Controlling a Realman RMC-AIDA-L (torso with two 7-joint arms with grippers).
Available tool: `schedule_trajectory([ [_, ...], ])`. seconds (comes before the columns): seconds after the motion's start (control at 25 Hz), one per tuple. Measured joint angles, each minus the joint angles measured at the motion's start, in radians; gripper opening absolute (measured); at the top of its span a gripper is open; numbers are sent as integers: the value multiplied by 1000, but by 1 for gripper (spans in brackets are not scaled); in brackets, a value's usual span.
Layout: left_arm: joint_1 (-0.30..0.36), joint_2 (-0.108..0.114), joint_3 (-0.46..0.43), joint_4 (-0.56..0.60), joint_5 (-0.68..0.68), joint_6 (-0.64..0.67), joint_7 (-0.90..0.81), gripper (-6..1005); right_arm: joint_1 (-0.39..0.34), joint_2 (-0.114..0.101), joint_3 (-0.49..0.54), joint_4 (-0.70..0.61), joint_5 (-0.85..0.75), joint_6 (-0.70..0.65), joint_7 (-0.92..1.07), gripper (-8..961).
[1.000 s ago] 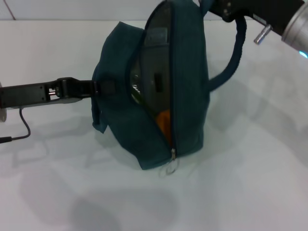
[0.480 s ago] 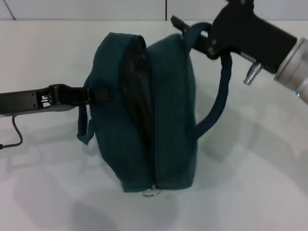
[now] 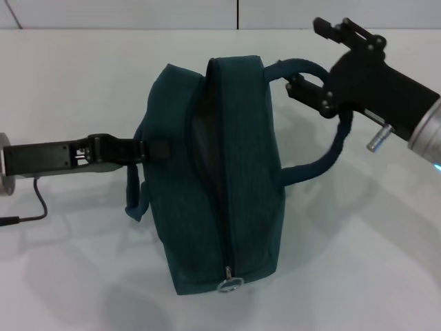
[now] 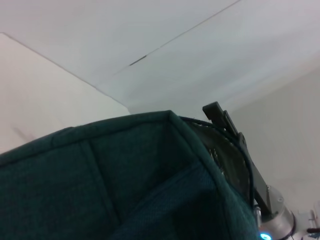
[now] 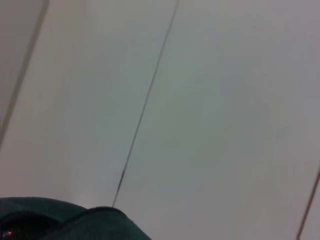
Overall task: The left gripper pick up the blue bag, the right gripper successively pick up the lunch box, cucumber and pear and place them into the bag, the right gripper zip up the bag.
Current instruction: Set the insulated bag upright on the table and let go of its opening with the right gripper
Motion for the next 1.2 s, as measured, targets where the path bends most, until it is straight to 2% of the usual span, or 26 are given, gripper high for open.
schedule_trajectory([
  [0.12,-2,-1,0,-2,4,-7,3,54,-22,0,0,-13,0,0,2,726],
  [0.16,-5,-2,0,-2,7,-7,4,54,-66,-1,7,-50,0,0,2,726],
  [0.28,-17,-4,0,-4,14,-8,4,54,-105,-1,17,-87,0,-1,-1,726],
  [0.36,-25,-6,0,-8,17,-9,4,54,-163,1,40,-145,-3,0,-12,726],
  [0.48,-33,-9,0,-10,25,-20,4,54,-195,4,60,-170,-8,1,-14,726],
  [0.92,-55,-24,0,-24,26,-34,6,54,-202,1,62,-137,-31,7,2,726],
  [1.2,-72,-21,-4,-24,26,-60,22,54,-199,-3,45,-80,-102,-28,110,725],
])
